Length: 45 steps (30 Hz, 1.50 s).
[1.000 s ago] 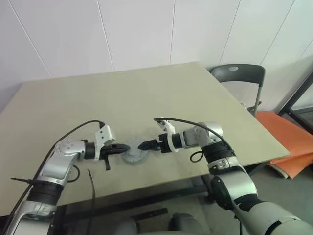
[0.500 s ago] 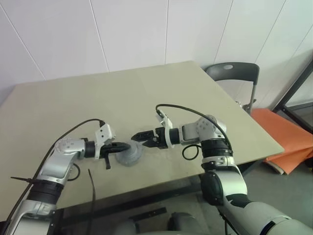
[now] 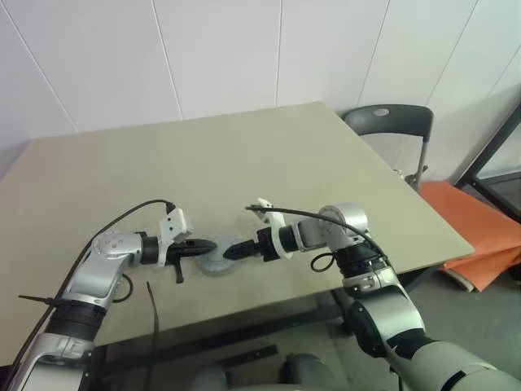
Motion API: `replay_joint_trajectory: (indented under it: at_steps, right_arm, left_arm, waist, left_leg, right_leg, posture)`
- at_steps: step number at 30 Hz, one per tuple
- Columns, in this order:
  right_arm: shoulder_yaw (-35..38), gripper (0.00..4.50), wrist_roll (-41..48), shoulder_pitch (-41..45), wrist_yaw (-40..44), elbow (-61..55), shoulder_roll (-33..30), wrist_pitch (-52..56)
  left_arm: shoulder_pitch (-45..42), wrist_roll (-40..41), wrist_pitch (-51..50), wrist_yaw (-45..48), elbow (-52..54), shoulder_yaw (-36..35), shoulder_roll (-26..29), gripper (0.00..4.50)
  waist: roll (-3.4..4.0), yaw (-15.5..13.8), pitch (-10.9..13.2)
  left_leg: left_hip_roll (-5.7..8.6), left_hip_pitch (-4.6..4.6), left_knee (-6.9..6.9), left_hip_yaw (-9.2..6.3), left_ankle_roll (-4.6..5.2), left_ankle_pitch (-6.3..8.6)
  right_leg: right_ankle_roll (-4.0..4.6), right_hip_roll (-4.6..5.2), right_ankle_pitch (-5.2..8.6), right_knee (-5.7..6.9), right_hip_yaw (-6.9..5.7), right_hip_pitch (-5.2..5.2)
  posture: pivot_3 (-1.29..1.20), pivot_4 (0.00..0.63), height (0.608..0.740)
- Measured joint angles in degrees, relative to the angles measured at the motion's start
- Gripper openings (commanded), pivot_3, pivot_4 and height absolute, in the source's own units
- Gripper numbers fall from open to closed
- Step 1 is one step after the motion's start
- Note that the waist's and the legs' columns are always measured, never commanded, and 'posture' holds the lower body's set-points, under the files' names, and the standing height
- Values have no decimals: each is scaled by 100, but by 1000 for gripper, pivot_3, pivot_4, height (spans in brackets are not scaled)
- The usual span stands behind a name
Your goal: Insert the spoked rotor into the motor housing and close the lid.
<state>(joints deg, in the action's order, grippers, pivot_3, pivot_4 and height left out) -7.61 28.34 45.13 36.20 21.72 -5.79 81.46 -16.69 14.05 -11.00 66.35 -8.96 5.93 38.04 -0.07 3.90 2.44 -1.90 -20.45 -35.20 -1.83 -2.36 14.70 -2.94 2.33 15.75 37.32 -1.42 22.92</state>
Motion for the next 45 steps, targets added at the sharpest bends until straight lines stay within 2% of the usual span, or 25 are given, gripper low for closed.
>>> replay_joint_trajectory:
  at_steps: [6, 14, 23, 26, 29, 33, 35, 38, 45]
  right_arm:
    - [151, 4482, 27, 166, 117, 376, -3, 119]
    - [1132, 4482, -11, 594, -585, 1210, 470, 479]
    - [1490, 4482, 25, 754, -978, 1426, 792, 983]
    - [1524, 3900, 110, 770, -1030, 1531, 843, 1053]
    - [1584, 2952, 215, 759, -1045, 1734, 978, 1077]
    - [2120, 1644, 248, 829, -1088, 1899, 1023, 1062]
    - [2387, 1201, 235, 883, -1170, 1975, 958, 1027]
    - [2829, 1174, 234, 932, -1329, 2085, 912, 814]
    - [3133, 1161, 234, 930, -1553, 2072, 911, 745]
  left_arm:
    - [8, -1, 6, 0, 3, -1, 6, 0]
    - [24, 2, 0, -5, 26, -3, 13, 0]
    - [24, 1, -1, -5, 36, -4, 21, 0]
    - [23, 1, 2, -5, 38, -4, 21, 0]
    - [22, 3, 8, -26, 64, -33, 28, 0]
    - [25, 2, 12, -73, 89, -197, 79, 0]
    - [18, 6, 19, -111, 125, -285, 112, 0]
    - [42, 12, 17, -132, 136, -325, 125, 0]
    - [64, 12, 13, -137, 161, -320, 111, 0]
  waist:
    - [-1, -7, -1]
    - [-1, 0, -1]
    - [-1, 21, -1]
    - [-1, 27, -1]
    - [-2, 23, 0]
    - [-2, 8, 0]
    - [-1, 3, 0]
    - [4, -11, 3]
    - [4, -18, 3]
  left_leg:
    - [5, 1, 0, 2, 0, 0]
    - [4, 2, 1, 1, 0, 0]
    - [1, 3, 5, 2, 0, 0]
    - [-7, 4, 8, 0, 0, 0]
    - [-24, -1, 5, 1, 0, 0]
    - [-51, 2, -1, 2, 0, 0]
    - [-58, 4, -1, 2, 0, 0]
    - [-57, -6, -1, 4, 0, 0]
    - [-53, -18, 4, 23, 1, 1]
  right_leg:
    - [0, 6, 0, -2, 0, -2]
    - [10, 5, -7, 0, 0, -2]
    - [12, 1, -8, 0, 1, 1]
    - [13, -9, -8, 1, 2, 4]
    - [13, -33, -8, 6, 13, 14]
    - [27, -63, -16, 6, 13, 14]
    - [32, -71, -18, 6, 13, 15]
    - [32, -71, -18, 2, 14, 20]
    - [54, -69, -32, -13, 45, 29]
  posture:
    - [0, 0, 740]
    - [0, 0, 740]
    - [0, 0, 740]
    - [0, 0, 740]
    - [0, 0, 740]
    - [0, 0, 740]
    - [0, 0, 740]
    - [0, 0, 740]
    - [0, 0, 740]
